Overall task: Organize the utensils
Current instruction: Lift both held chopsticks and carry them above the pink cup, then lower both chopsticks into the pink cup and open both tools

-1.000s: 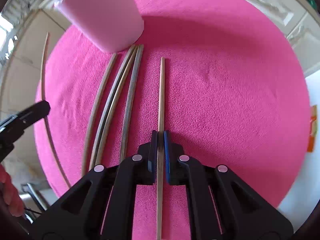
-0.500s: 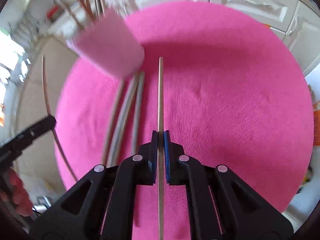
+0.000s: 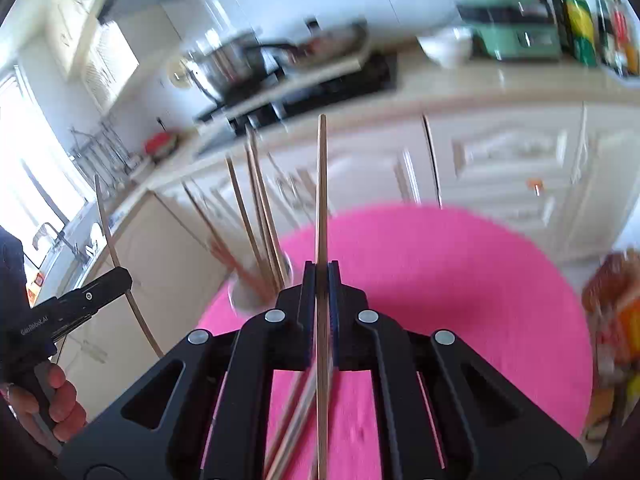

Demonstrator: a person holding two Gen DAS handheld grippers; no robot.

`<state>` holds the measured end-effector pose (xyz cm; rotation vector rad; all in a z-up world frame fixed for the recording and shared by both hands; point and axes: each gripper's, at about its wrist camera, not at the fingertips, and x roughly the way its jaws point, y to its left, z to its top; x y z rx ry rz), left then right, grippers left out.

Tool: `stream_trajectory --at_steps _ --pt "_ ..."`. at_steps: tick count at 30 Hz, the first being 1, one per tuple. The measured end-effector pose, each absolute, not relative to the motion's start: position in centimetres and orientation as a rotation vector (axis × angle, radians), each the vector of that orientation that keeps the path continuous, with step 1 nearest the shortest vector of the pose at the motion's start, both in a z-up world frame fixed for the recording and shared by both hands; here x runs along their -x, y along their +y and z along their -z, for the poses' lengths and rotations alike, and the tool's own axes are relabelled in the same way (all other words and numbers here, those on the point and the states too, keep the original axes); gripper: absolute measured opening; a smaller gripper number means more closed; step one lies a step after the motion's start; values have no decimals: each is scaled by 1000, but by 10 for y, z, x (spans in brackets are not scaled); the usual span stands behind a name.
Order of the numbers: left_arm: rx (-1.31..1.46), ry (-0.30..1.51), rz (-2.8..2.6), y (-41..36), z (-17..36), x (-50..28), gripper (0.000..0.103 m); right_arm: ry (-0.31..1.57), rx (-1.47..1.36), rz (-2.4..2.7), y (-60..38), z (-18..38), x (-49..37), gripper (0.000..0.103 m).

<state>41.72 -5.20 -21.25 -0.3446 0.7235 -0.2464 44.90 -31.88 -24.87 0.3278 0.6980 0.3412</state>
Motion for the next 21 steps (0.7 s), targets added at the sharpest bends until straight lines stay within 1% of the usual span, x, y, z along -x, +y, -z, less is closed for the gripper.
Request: stream_trajectory --at_steps 4,8,13,21 --pt "329 633 228 -55 188 -438 6 572 -345 -349 -317 227 -469 7" --pt "325 586 212 -55 180 -454 6 488 -352 -370 -308 210 -495 7" --pt "339 558 191 -55 181 -475 6 433 -348 -408 -298 206 -520 7" --pt "316 527 167 -52 192 -496 6 400 -420 -487 -290 209 -547 7"
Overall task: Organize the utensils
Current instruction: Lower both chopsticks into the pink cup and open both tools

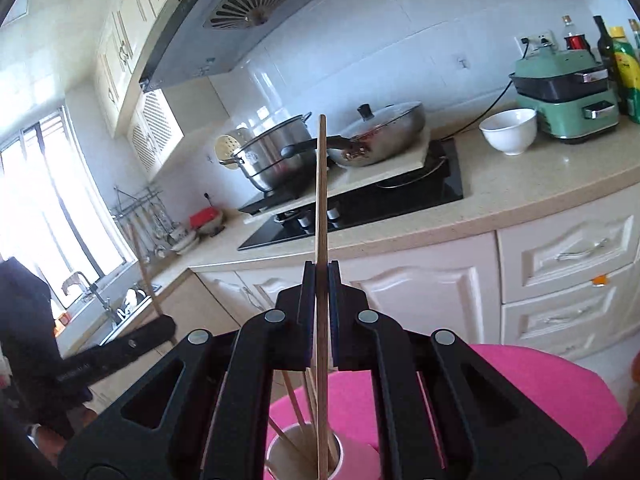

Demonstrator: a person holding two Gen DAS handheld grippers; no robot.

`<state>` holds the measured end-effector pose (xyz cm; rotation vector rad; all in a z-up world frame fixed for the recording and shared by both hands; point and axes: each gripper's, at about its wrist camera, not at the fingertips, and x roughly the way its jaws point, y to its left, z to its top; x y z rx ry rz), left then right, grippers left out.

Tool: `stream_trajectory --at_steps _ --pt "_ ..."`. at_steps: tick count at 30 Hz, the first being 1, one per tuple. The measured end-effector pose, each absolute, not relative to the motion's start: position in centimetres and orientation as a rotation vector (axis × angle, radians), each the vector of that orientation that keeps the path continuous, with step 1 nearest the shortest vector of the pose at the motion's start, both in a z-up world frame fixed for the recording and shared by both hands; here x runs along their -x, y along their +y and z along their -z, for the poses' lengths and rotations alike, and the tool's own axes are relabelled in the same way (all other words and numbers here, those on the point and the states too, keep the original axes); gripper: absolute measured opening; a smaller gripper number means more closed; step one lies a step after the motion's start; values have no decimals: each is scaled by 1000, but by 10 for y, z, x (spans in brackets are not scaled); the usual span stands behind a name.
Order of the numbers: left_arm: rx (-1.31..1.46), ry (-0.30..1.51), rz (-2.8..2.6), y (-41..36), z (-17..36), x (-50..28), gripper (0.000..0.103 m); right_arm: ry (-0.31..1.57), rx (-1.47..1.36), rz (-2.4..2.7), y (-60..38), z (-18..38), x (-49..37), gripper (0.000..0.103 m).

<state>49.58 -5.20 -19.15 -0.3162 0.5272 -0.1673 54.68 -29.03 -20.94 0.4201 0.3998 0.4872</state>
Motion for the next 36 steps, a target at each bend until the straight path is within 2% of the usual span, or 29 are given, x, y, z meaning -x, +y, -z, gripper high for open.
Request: stream_trajectory --at_steps 14,27,36 --pt "261 623 162 -64 245 -497 6 455 -273 -561 -257 231 -542 7" --pt "209 739 194 -76 266 -476 6 522 -186 -574 -259 241 -500 7" --pt "162 758 188 -85 263 -468 8 554 -183 -557 -259 241 -488 7"
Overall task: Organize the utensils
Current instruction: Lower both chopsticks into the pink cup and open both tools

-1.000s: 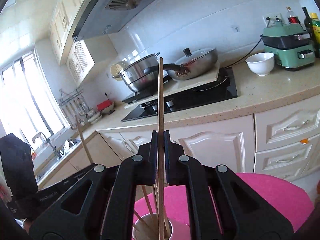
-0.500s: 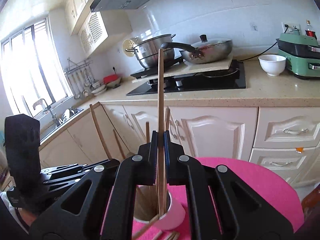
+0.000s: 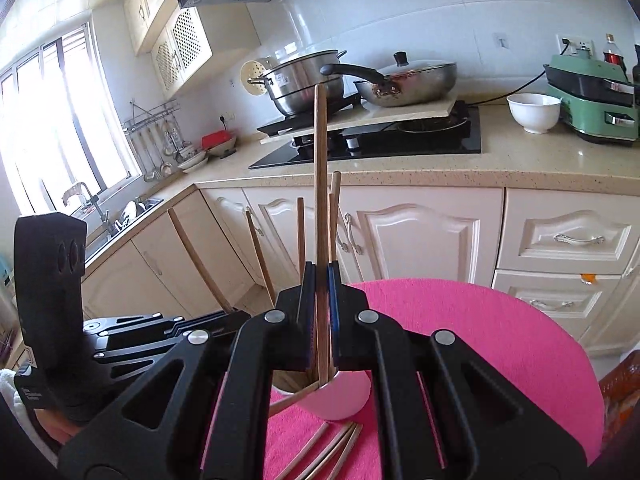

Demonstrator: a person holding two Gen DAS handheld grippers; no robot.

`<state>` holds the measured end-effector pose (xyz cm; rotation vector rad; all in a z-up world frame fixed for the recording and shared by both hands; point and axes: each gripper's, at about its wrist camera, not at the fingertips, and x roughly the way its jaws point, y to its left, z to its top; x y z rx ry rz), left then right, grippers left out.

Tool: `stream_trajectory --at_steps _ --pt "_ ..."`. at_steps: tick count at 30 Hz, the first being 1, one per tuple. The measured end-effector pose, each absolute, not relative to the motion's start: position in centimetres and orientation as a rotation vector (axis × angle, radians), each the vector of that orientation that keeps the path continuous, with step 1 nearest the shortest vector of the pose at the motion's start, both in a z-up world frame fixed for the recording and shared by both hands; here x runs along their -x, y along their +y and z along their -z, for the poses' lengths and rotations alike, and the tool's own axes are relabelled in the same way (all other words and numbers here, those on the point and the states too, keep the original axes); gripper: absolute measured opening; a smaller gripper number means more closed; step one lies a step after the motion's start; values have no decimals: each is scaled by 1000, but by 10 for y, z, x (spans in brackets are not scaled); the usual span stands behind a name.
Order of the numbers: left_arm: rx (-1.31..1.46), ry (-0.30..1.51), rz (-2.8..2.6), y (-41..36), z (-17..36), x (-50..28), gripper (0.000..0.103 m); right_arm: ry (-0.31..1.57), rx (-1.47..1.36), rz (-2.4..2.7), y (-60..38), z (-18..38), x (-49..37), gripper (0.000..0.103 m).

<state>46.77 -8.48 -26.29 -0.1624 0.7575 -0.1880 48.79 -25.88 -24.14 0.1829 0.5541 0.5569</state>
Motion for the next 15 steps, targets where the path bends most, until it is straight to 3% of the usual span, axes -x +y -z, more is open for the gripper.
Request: stream_trajectory --at_steps 2,3,5,15 --pt "153 757 183 -85 261 -465 12 563 -177 -554 -258 241 -486 7" --pt "149 756 179 -85 260 -464 21 568 -175 -554 -257 240 -485 7" --pt "140 743 161 -84 256 -459 27 580 -171 -556 -255 241 -483 8" --pt "131 717 130 -74 240 -443 32 613 -160 -549 -248 234 -473 8"
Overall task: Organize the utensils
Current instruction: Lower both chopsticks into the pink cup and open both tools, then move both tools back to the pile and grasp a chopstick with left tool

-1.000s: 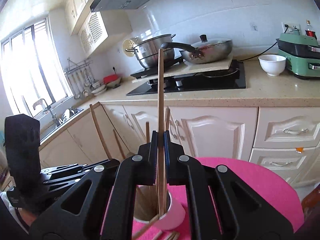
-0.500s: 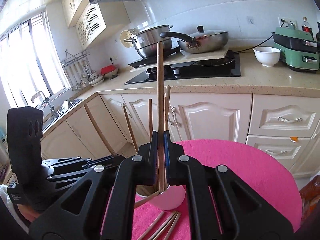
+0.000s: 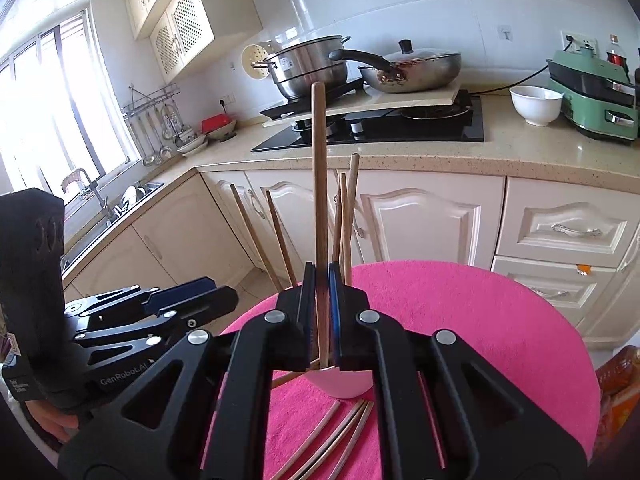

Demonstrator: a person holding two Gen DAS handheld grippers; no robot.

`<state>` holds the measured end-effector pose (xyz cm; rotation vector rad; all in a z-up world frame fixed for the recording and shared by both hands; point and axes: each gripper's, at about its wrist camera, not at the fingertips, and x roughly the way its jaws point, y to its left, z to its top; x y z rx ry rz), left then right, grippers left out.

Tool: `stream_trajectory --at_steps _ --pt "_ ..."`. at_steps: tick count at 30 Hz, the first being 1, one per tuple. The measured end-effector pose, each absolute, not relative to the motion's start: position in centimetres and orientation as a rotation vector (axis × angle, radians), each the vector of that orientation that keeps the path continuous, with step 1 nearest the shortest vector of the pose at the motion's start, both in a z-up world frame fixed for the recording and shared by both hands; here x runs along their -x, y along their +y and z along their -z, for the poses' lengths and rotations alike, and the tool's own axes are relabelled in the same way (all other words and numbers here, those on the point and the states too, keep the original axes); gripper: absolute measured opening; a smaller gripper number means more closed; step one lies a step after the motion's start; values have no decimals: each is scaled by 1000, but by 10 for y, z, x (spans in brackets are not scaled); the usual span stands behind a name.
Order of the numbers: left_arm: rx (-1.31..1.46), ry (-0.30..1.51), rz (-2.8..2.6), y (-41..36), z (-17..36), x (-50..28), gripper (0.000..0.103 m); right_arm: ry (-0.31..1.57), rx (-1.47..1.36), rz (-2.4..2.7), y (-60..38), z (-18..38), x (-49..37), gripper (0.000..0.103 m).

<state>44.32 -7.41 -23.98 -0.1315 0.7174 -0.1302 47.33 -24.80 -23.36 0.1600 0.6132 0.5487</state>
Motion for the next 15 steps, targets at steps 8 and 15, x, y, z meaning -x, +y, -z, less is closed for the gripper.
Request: stream_trajectory --at_steps 8,15 --pt "112 718 113 -68 237 -424 32 609 -162 -544 -247 225 -458 20" --pt "102 759 89 -58 247 -405 32 591 -181 -523 -256 219 -442 23"
